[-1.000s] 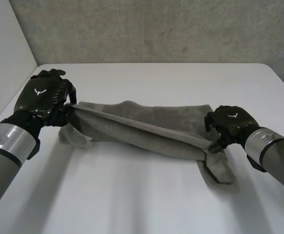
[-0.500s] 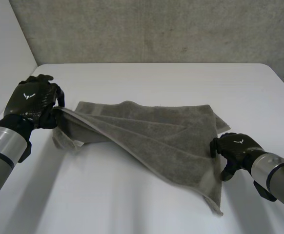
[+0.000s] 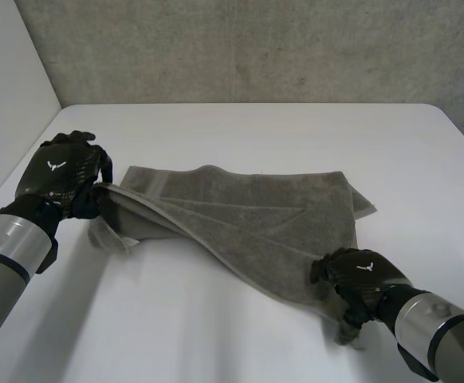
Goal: Fold the towel.
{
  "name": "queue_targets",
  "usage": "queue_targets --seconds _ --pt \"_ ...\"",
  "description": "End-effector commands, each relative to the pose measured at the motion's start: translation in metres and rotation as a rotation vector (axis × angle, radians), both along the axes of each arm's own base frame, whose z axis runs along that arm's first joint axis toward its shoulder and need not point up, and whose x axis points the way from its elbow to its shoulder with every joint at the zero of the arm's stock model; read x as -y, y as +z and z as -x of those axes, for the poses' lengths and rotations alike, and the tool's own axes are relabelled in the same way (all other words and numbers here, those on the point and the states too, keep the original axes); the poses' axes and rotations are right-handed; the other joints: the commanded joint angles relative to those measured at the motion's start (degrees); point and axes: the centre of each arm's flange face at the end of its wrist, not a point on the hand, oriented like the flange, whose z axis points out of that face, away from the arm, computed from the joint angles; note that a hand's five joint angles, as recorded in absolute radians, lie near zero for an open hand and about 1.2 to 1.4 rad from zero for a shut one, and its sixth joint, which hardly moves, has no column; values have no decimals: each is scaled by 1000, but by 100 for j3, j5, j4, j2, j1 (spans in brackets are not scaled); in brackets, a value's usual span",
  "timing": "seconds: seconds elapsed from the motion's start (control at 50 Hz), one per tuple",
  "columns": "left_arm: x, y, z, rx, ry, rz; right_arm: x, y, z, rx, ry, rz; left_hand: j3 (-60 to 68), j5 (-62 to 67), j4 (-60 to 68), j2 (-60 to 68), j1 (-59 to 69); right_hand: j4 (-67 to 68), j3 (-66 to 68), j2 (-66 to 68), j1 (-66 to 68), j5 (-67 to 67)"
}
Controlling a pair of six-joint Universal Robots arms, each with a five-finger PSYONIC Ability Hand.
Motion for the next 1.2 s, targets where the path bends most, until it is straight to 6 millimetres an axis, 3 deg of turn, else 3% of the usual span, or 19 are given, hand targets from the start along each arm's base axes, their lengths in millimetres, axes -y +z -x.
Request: queue_targets --seconds 0.02,0.24,0.28,0.3,0.32,0.52,0.66,0.78,0.88,0.96,0.98,1.0,1.04,1.2 --pt "0 0 0 0 3 0 10 -23 -5 -29 -21 -11 -331 289 -376 253 516 -435 -302 -113 -50 136" --pt "0 0 0 0 3 0 23 -40 -7 -45 -49 16 -331 289 -376 253 516 -435 -302 1082 1144 1331" --pt "0 0 0 0 3 -1 28 -37 -6 -29 -62 43 -331 289 -376 253 516 -435 -302 4359 4422 4608" --pt "0 0 0 0 3 -1 28 -37 -6 -29 -62 43 -331 289 -376 253 516 -435 -302 4379 4441 4627" --pt "0 0 0 0 3 0 31 -35 -6 -17 -64 61 -331 289 -376 253 516 -435 -302 5255 5318 5504" --pt "2 0 -2 1 7 1 49 5 -10 31 -34 201 -331 289 -376 253 516 -435 -302 5264 5327 5513" --pt "0 -4 -3 5 8 -12 65 37 11 -160 49 198 -331 289 -376 253 516 -435 -302 5264 5327 5513" --pt "-1 -12 0 12 -1 -40 75 40 14 -264 95 238 -331 289 -376 253 516 -435 -302 5264 5327 5513" --pt "-1 -21 2 19 -7 -71 106 36 19 -340 -21 346 -331 289 -376 253 516 -435 -302 5264 5327 5513" --pt "0 -25 2 24 -9 -85 114 38 20 -342 -61 397 -331 289 -376 253 516 -435 -302 5264 5327 5513" --pt "0 -25 2 24 -9 -85 114 38 19 -327 -69 405 -331 289 -376 253 516 -435 -302 4421 4484 4670" --pt "0 -25 2 24 -9 -85 114 38 19 -327 -70 405 -331 289 -376 253 516 -435 -302 4413 4475 4661" --pt "0 -25 2 22 -9 -86 111 32 18 -302 -84 391 -331 289 -376 253 516 -435 -302 2367 2429 2615" --pt "0 -26 2 23 -9 -91 101 12 17 -135 -154 234 -331 289 -376 253 516 -435 -302 1872 1935 2121"
